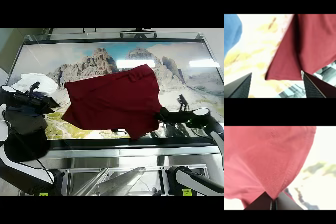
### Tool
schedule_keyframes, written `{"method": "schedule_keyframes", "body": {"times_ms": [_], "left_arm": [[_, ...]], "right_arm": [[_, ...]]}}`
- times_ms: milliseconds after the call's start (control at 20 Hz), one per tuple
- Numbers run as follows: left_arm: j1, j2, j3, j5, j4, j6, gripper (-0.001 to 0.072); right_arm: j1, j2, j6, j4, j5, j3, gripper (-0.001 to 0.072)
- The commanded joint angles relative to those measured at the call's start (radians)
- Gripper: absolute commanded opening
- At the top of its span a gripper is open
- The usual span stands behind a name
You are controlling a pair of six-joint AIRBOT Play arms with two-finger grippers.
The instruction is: Fold the shirts.
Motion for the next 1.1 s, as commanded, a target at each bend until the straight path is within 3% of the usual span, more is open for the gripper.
{"method": "schedule_keyframes", "body": {"times_ms": [0,300,350,450,500,550,750,1050], "left_arm": [[-0.054,0.0,-0.04,0.019,-0.01,-0.011,0.0691],[-0.186,0.0,-0.227,0.056,0.0,0.004,0.0691],[-0.193,0.0,-0.238,0.055,-0.001,0.004,0.0625],[-0.195,0.0,-0.224,0.022,-0.003,0.012,0.0198],[-0.195,0.0,-0.205,-0.001,-0.003,0.016,0.0033],[-0.195,0.0,-0.18,-0.026,-0.003,0.016,-0.0002],[-0.195,0.039,-0.089,-0.051,-0.023,-0.001,-0.0002],[-0.135,0.335,0.104,-0.119,-0.332,0.011,-0.0002]], "right_arm": [[-0.072,0.003,-0.048,-0.009,0.067,0.028,0.0028],[-0.056,0.003,-0.07,-0.005,0.063,0.028,0.0028],[-0.056,0.003,-0.074,-0.005,0.063,0.028,0.0028],[-0.056,0.003,-0.077,-0.005,0.063,0.028,0.0028],[-0.056,0.003,-0.077,-0.005,0.064,0.028,0.0028],[-0.056,0.003,-0.078,-0.005,0.063,0.028,0.0028],[-0.061,0.01,-0.089,-0.005,0.072,0.031,0.0027],[-0.186,0.193,-0.106,0.065,0.312,0.251,0.0027]]}}
